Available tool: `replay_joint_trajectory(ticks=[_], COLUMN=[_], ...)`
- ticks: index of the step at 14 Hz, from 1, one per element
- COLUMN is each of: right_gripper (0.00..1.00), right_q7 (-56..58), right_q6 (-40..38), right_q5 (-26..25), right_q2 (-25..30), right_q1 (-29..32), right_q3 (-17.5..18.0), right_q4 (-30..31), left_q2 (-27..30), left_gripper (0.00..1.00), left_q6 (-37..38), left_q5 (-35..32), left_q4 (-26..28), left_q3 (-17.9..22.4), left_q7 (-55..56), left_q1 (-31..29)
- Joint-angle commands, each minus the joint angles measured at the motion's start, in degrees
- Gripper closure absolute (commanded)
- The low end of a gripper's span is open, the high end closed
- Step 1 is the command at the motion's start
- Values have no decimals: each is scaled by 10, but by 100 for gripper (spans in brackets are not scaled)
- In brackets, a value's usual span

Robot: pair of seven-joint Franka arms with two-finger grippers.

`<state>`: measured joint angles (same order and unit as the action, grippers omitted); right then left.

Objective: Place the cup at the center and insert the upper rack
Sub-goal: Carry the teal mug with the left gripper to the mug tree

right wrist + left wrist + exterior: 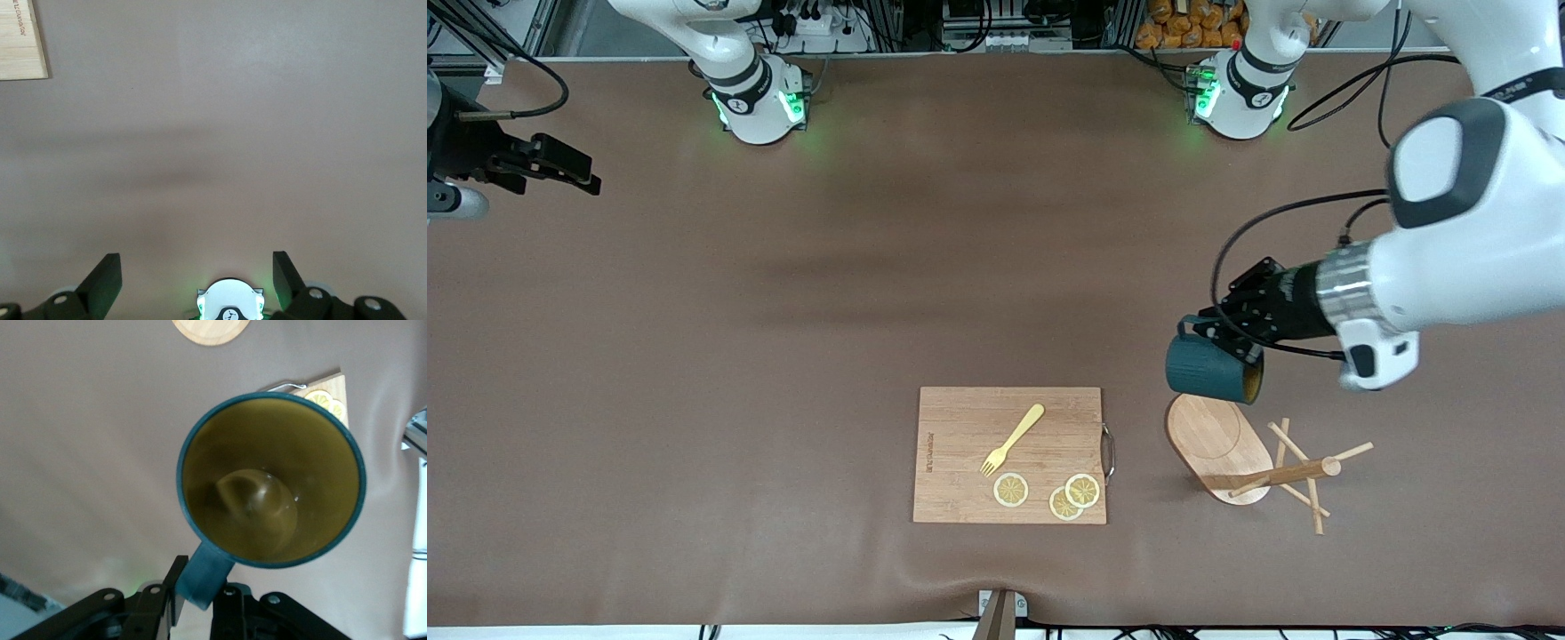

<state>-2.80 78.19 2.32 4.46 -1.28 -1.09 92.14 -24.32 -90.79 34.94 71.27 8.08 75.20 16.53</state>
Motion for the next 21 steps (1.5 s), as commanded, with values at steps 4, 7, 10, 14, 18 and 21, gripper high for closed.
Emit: replay_joint_trajectory(ticks=[4,7,10,14,18,21], right_gripper=[0,0,0,0,0,0], right_q7=[-8,-8,-8,-9,-9,-9], right_q6=[-6,-6,-8,-10,-10,-10], right_q5=[8,8,8,8,8,8], right_q2=[13,13,13,17,17,17], right_q1=[5,5,5,5,5,5], right_q3=[2,2,3,3,2,2], right_q4=[4,4,4,5,5,5], left_q2=[-20,-43,-59,-78,-87,-103], left_gripper=[100,100,100,100,100,100], left_q6=[31,61,86,101,103,104], left_q5=[117,172,187,203,228,262], left_q4=[15,14,15,14,15,15], left_q3=[-6,-6,-6,-7,-7,-7], left_q7=[-57,-93,-130,-162,-175,-186], left_q1=[-62,-91,-112,-126,-132,-144])
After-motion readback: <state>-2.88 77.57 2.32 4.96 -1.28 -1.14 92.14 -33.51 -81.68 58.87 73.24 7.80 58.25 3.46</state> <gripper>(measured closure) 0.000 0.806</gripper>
